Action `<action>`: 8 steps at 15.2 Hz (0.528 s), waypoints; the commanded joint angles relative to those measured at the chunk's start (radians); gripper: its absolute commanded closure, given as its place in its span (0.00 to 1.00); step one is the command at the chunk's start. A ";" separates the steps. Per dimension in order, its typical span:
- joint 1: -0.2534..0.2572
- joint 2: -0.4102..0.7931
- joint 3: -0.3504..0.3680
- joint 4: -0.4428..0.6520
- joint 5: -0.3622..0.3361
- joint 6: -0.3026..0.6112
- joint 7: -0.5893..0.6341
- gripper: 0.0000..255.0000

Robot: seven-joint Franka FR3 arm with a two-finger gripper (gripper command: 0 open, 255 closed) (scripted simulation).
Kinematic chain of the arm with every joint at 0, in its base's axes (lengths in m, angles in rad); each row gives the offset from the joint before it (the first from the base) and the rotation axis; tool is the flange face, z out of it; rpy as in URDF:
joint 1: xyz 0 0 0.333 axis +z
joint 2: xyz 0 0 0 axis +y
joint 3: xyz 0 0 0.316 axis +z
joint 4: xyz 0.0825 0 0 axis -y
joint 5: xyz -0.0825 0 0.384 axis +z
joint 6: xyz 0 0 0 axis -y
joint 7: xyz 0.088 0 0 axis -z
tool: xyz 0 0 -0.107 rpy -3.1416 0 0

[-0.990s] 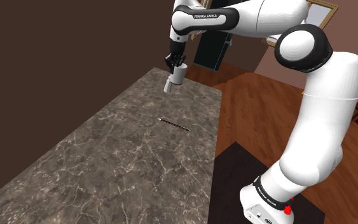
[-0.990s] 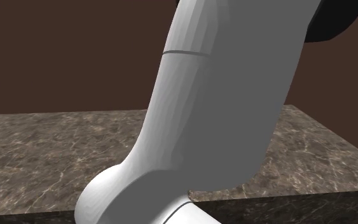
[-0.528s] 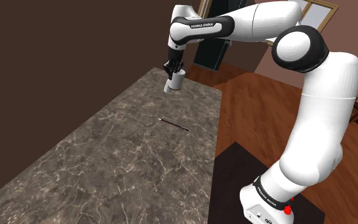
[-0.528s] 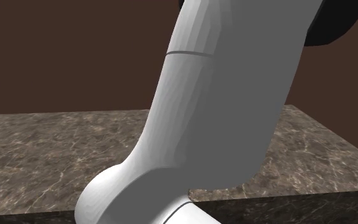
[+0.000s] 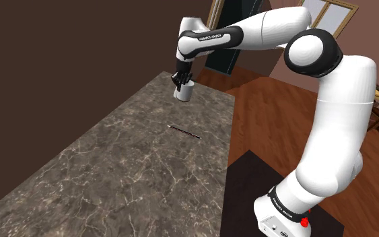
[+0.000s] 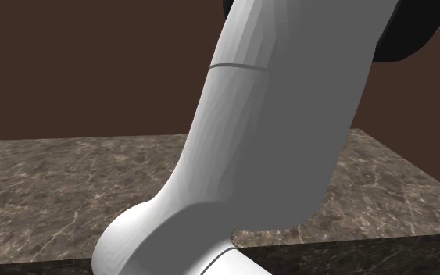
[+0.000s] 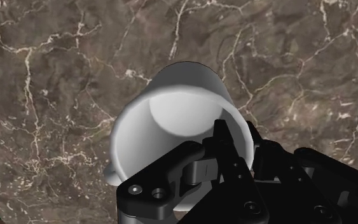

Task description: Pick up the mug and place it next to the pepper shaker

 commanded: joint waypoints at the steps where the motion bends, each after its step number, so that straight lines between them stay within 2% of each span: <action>1: -0.001 0.009 -0.002 -0.014 -0.003 0.024 0.002 1.00; 8: 0.002 0.049 -0.009 -0.048 -0.016 0.097 0.014 1.00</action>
